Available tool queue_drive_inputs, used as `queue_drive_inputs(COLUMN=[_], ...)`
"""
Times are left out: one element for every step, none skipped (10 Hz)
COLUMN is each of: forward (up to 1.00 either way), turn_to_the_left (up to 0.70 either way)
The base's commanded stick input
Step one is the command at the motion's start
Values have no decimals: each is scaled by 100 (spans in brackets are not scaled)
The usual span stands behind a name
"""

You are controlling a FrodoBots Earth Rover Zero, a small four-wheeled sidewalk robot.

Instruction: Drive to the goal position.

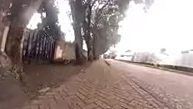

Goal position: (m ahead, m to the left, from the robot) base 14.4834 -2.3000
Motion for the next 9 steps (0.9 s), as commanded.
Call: queue_drive_inputs(forward=[70, 70, 70, 70, 70, 70, 70, 70, 70], turn_to_the_left=[0, 0, 0, -35, -35, -32, -16, -1, 3])
